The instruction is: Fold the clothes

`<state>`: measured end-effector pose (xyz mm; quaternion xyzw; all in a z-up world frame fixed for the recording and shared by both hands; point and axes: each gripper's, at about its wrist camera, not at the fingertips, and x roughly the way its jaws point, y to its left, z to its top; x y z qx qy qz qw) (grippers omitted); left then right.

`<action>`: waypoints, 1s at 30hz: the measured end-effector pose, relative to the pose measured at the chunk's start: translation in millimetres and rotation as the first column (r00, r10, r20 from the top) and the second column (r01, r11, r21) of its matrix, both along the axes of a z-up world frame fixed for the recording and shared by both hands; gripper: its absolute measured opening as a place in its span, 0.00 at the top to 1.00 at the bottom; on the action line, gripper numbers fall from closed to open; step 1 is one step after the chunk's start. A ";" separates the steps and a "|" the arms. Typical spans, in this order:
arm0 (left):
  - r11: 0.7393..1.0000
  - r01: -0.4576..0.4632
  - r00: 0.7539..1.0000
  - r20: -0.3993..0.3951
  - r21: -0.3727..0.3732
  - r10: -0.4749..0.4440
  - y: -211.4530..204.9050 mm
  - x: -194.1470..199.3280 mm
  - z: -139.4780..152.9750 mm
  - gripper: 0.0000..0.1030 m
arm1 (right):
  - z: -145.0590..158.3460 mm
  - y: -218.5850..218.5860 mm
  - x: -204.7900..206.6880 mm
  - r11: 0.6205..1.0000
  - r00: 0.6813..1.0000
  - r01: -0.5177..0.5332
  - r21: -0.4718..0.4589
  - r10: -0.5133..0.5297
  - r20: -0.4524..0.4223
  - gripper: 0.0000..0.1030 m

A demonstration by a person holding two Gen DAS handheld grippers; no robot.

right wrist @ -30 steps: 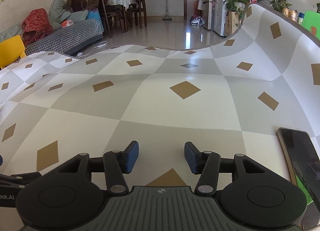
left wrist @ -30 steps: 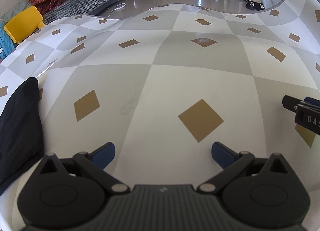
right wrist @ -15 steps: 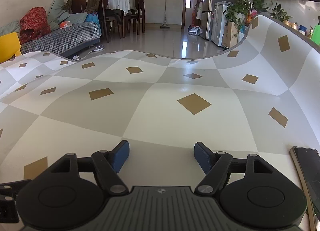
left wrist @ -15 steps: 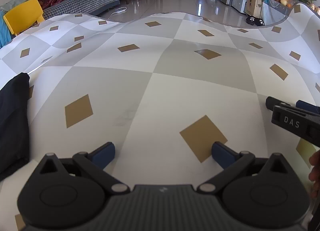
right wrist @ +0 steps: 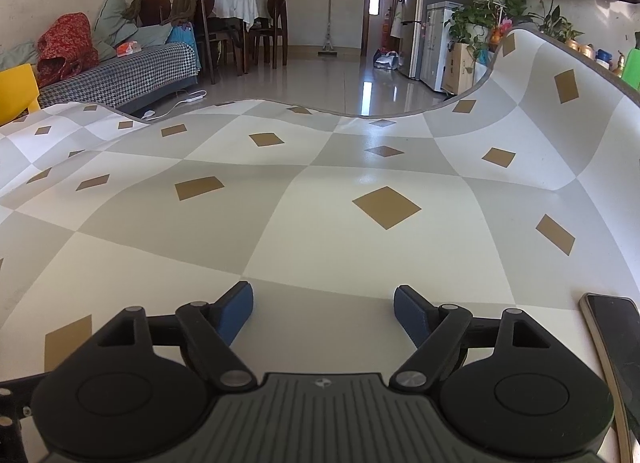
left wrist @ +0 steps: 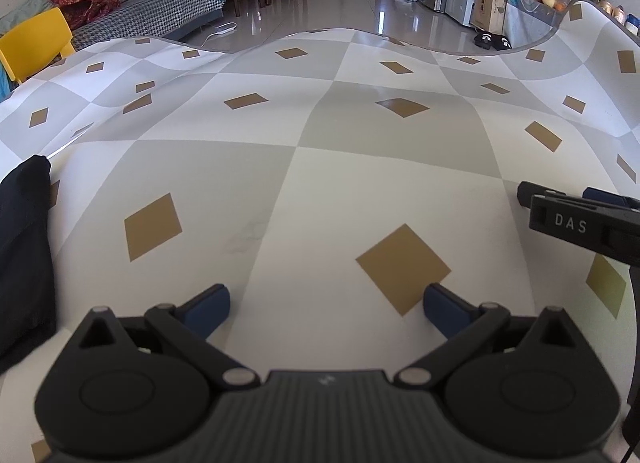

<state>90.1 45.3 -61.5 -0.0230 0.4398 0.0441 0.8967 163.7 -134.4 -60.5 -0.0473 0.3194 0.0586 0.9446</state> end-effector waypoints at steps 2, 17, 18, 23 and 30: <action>1.000 0.010 1.000 -0.007 -0.002 -0.010 0.5 0.6 0.4 0.00 | 0.0 0.0 0.2 1.000 1.000 0.000 0.001 0.000 0.000 0.25; 0.999 0.049 0.996 -0.076 -0.011 -0.050 8.3 0.0 3.4 0.00 | 0.0 -0.3 0.2 1.000 1.000 0.000 0.002 0.000 -0.001 0.23; 0.999 0.049 0.995 -0.082 -0.011 -0.050 8.7 0.3 3.7 0.00 | 0.0 -0.3 0.2 1.000 1.000 0.000 0.002 0.000 -0.001 0.23; 0.999 0.030 0.991 -0.131 -0.015 -0.031 11.9 1.7 5.8 0.00 | 0.1 -0.3 0.3 1.000 1.000 0.000 0.002 0.000 -0.001 0.23; 1.000 -0.006 0.987 -0.159 -0.013 0.004 19.6 -7.5 7.0 0.00 | 0.1 -0.3 0.5 1.000 1.000 0.000 0.002 0.000 -0.001 0.22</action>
